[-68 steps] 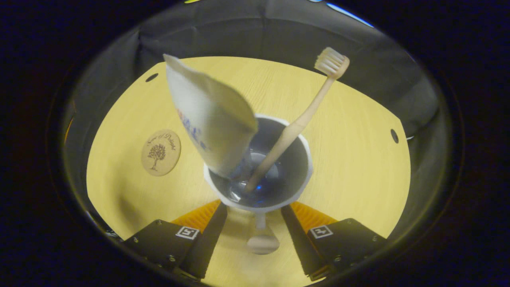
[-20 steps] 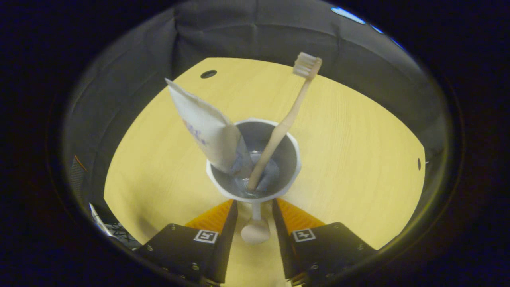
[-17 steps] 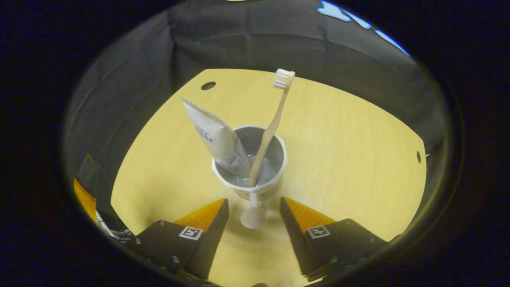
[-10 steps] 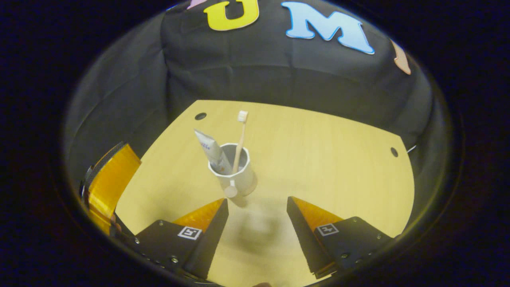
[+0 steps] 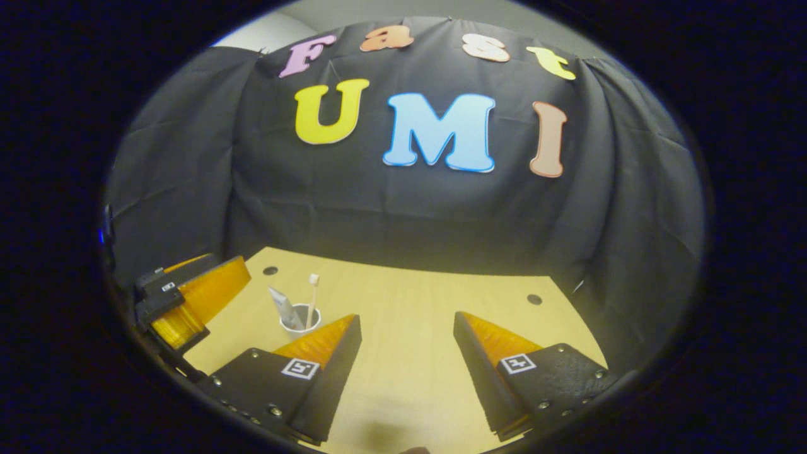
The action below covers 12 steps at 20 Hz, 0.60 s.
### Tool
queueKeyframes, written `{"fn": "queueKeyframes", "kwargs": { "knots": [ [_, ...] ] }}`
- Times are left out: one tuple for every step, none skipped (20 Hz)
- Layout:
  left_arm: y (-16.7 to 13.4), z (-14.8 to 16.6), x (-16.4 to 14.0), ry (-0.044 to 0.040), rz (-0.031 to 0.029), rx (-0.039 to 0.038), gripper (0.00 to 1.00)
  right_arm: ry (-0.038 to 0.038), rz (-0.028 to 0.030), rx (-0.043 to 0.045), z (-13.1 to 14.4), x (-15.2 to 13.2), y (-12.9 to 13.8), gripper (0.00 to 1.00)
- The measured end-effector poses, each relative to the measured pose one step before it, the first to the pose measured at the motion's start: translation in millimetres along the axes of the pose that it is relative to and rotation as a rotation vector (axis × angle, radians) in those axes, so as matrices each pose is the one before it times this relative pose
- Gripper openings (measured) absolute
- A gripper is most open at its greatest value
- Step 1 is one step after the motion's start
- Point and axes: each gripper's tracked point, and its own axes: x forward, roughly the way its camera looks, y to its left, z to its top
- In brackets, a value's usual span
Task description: Put the toothbrush and toothpaste on the desktop into the cup, then pick up the cup and place it on the coaster on the desktop.
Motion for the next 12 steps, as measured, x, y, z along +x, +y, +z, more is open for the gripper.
{"fn": "queueKeyframes", "kwargs": {
  "knots": [
    [-4.16, 3.75, -0.6, -0.00845, 0.00122, 0.0005, 0.93, -0.03905, -0.00928, -0.00247, 4.43, -7.02, -2.03, 0.89],
    [-3.33, 2.27, -0.51, -0.00636, 0.00377, 0.00562, 0.93, -0.04145, -0.00686, -0.00402, 3.95, -2.53, 1.73, 0.89],
    [-2.57, 0.29, -0.89, -0.00318, 0.00375, 0.00449, 0.93, -0.03269, -0.01611, -0.00106, -0.21, -1.29, 1.2, 0.88],
    [-2.54, -0.86, -1.78, 0.00143, -0.00106, 0.00253, 0.93, -0.03312, -0.00726, 0.00317, 3.94, -1.94, 0.78, 0.88],
    [-0.71, 1.39, -1.3, -0.00174, 0.00341, 0.00398, 0.89, -0.02719, 0.00195, 0.00329, 2.71, 0.17, 0.38, 0.88],
    [0.07, 0.92, -1.76, -0.00122, 0.00323, 0.00369, 0.93, -0.02519, -0.00476, 0.00074, 5.31, -1.53, -1.56, 0.88],
    [0.81, 1.91, -1.18, -0.00241, 0.00697, 0.00227, 0.93, -0.02063, -0.00472, 0.00201, 5.4, -2.77, -3.7, 0.88],
    [-0.01, 4.86, -2.77, -0.0122, 0.00511, 0.00175, 0.93, -0.02475, -0.00036, 0.0028, 6.97, -1.6, -1.86, 0.89],
    [0.32, 3.91, -0.76, -0.012, 0.00275, 0.00099, 0.93, -0.0161, -0.00379, -0.00689, 4.35, -1.72, -2.48, 0.88],
    [-0.74, 2.47, -1.15, -0.00732, 0.00044, 0.00148, 0.93, -0.01798, -0.00549, -0.00708, 3.04, -1.12, -1.68, 0.88],
    [-0.34, 0.88, -0.26, -0.00101, 0.00184, 0.00282, 0.89, -0.00458, -0.0067, -0.00563, 1.96, -1.57, -1.47, 0.88],
    [0.48, 0.8, 0.81, -0.00064, 0.00039, 0.00269, 0.93, -0.0029, -0.00012, 0.00144, -1.44, -0.92, 0.06, 0.88]
  ]
}}
